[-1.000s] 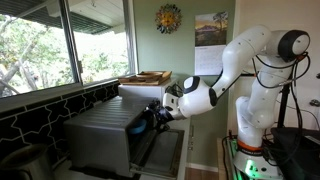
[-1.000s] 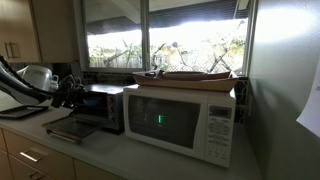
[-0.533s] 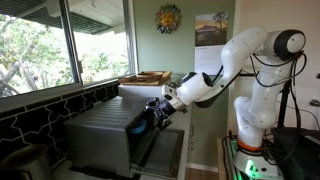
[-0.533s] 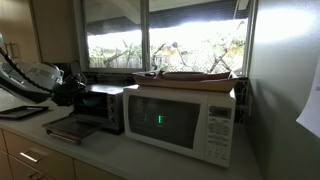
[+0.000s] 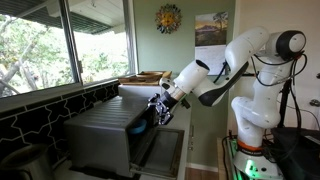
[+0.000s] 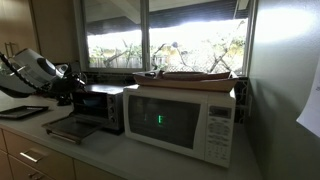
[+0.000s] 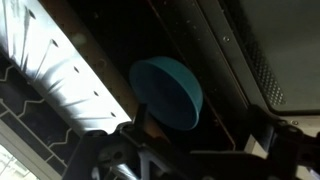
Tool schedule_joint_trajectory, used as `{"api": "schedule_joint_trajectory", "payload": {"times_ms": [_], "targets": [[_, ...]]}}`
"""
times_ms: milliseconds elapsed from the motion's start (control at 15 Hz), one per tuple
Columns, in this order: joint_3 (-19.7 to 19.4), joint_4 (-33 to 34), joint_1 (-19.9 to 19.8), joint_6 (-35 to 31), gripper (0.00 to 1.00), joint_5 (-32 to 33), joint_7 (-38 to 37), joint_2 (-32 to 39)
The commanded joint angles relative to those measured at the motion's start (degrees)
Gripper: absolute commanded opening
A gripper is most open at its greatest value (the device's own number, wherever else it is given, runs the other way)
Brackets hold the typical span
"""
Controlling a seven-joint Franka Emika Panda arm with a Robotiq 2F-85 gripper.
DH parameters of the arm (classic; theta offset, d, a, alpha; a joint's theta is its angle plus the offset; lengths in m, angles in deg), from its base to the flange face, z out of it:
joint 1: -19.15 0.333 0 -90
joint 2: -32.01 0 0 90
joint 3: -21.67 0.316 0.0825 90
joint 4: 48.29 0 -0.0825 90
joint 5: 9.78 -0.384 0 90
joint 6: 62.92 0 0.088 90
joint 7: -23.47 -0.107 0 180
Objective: Pick the blue bowl from the top tray of the oven and turn it right side up, put the blue bowl back onto the top tray of the oven
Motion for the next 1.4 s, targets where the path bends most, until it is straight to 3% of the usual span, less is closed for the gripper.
{"api": "schedule_joint_trajectory", "payload": {"times_ms": [0,67,400,733,1067,1333], "targets": [[-4.0,-1.5,7.4,9.7,1.00,-11.7,6.7,-7.3],[0.5,-1.5,3.3,10.7,1.00,-18.0,10.1,-8.7],[4.6,2.2,1.0,22.8,1.00,-31.0,12.5,-13.9],[6.7,5.7,-1.6,30.2,1.00,-37.6,10.1,-16.1],[7.3,7.0,-2.9,31.0,1.00,-42.5,8.7,-17.8],[7.7,7.2,-3.8,28.9,1.00,-42.8,9.9,-17.2]]}}
